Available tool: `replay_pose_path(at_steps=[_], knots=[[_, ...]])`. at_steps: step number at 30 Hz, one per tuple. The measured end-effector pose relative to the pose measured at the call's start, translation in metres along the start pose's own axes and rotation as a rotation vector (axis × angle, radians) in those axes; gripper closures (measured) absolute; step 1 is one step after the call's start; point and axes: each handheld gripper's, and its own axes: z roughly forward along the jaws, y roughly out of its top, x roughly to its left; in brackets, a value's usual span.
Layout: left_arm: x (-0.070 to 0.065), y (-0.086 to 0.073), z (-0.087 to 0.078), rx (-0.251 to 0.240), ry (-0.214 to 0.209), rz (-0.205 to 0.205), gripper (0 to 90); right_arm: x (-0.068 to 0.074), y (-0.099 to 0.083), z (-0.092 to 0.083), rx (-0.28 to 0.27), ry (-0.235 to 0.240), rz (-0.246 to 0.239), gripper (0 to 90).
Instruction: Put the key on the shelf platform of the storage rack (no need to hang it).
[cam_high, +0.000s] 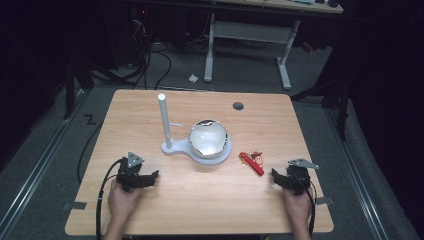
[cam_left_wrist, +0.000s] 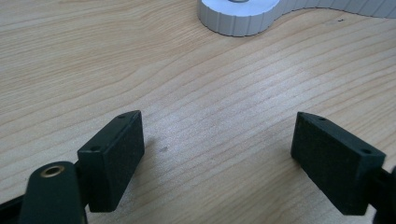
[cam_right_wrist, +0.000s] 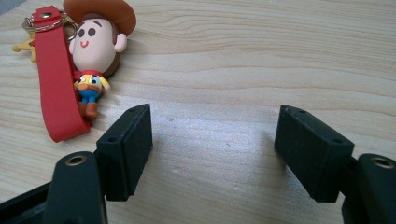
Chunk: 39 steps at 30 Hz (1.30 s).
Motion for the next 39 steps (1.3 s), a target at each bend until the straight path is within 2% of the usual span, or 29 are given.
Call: replay_pose_path(at_steps=[10,18,22,26,29,31,39], knots=[[0.0,0.0,0.0,-0.001,0.001,-0.002,17.8,0.0,0.0,0.0,0.0,0.0,0.0,28.1],[0.0,0.0,0.0,-0.001,0.004,-0.002,17.9,-0.002,0.0,-0.004,0.024,0.023,-0.015,32.7],[0.0,0.0,0.0,0.0,0.004,-0.004,18.0,-0.003,-0.002,-0.011,0.003,0.059,-0.016,35.4],[0.0,0.0,0.0,0.0,0.005,-0.004,18.0,0.001,-0.001,-0.02,-0.021,0.108,-0.023,38.0],[0.0,0.001,0.0,-0.001,0.005,-0.005,18.0,0.005,0.0,-0.023,-0.022,0.127,-0.031,38.0],[0.0,0.001,0.0,0.0,0.004,-0.004,18.0,0.012,0.004,-0.024,-0.029,0.147,-0.05,37.9],[0.001,0.001,0.0,0.0,0.004,-0.006,18.1,0.032,0.02,-0.017,-0.03,0.185,-0.091,35.1]])
